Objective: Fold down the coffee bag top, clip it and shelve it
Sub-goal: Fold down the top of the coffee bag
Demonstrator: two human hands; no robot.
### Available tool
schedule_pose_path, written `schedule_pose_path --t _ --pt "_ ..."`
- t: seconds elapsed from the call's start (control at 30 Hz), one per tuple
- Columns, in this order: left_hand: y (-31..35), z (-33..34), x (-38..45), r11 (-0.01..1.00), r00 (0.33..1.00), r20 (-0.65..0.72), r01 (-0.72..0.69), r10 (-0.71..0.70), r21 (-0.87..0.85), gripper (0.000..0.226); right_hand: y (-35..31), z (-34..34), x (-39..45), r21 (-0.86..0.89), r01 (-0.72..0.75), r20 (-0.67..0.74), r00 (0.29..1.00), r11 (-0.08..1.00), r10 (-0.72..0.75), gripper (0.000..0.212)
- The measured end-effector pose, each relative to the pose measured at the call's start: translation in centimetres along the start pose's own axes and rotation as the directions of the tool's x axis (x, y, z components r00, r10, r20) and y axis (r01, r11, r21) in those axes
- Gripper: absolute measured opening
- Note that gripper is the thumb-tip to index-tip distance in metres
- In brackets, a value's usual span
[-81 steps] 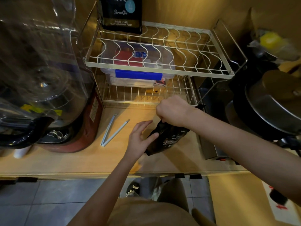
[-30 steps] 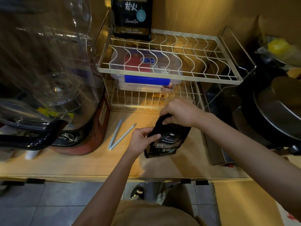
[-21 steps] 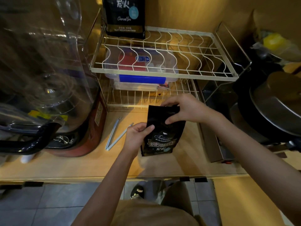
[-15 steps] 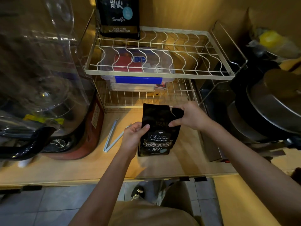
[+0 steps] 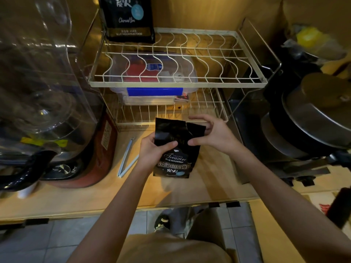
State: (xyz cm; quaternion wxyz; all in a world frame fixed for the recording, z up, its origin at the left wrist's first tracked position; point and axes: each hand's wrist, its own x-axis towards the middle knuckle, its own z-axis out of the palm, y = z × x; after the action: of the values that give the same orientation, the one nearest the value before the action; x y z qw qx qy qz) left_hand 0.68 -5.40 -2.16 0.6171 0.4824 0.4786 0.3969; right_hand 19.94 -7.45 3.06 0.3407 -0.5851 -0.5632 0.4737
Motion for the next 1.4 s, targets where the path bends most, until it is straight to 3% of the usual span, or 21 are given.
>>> schedule_pose_path --t 0.13,0.27,0.33,0.4,0.53,0.6,0.7,0.8,0.87,0.93,1.1,1.4 --pt "-0.1 -0.1 0.1 1.000 1.000 0.014 0.020 -0.020 -0.011 0.021 3.1 1.8 -1.2 0.091 -0.107 0.071 0.992 0.990 0.100 0.048" --pt "-0.1 -0.4 0.3 0.994 0.998 0.035 0.054 -0.051 -0.099 0.010 4.7 2.3 -1.4 0.203 -0.089 -0.028 0.995 0.975 0.097 0.015" --pt "0.0 -0.8 0.5 0.993 0.997 0.045 0.071 -0.067 -0.097 0.012 4.9 2.2 -1.3 0.263 -0.087 -0.066 0.992 0.961 0.108 0.011" --pt "0.0 -1.0 0.7 0.994 0.997 0.034 0.073 -0.071 -0.083 0.018 5.2 2.4 -1.4 0.299 -0.088 -0.088 0.989 0.950 0.119 0.012" --pt "0.3 -0.9 0.5 0.991 0.999 -0.011 0.050 -0.052 -0.126 0.056 5.6 3.1 -1.5 0.393 -0.141 -0.118 0.972 0.909 0.202 0.015" --pt "0.5 -0.7 0.3 0.992 0.999 -0.027 0.020 -0.024 -0.127 0.065 5.3 3.6 -1.6 0.473 -0.139 -0.170 0.954 0.870 0.245 0.021" --pt "0.3 -0.5 0.1 0.994 0.997 -0.050 -0.060 0.055 -0.090 0.059 4.6 4.6 -1.6 0.526 -0.059 -0.320 0.911 0.849 0.262 0.034" --pt "0.0 -0.3 0.1 0.996 0.993 -0.081 -0.085 0.084 -0.004 0.028 4.3 5.5 -1.5 0.588 0.034 -0.451 0.843 0.808 0.293 0.046" --pt "0.0 -0.4 -0.1 0.997 0.996 -0.045 -0.076 0.077 0.025 0.017 4.1 5.9 -1.4 0.564 0.055 -0.495 0.821 0.824 0.284 0.027" --pt "-0.2 -0.9 -0.2 0.993 0.997 0.030 -0.076 0.074 0.088 0.023 4.3 5.9 -1.4 0.515 0.061 -0.499 0.832 0.855 0.242 0.013" --pt "-0.7 -1.6 -0.1 0.968 0.995 0.066 -0.090 0.077 0.236 0.036 4.7 5.0 -2.0 0.392 -0.016 -0.324 0.933 0.920 0.155 0.035" --pt "-0.6 -1.8 0.2 0.953 0.999 0.003 -0.034 0.035 0.301 0.023 5.0 3.9 -2.0 0.043 -0.037 -0.377 0.925 0.998 0.051 0.021"
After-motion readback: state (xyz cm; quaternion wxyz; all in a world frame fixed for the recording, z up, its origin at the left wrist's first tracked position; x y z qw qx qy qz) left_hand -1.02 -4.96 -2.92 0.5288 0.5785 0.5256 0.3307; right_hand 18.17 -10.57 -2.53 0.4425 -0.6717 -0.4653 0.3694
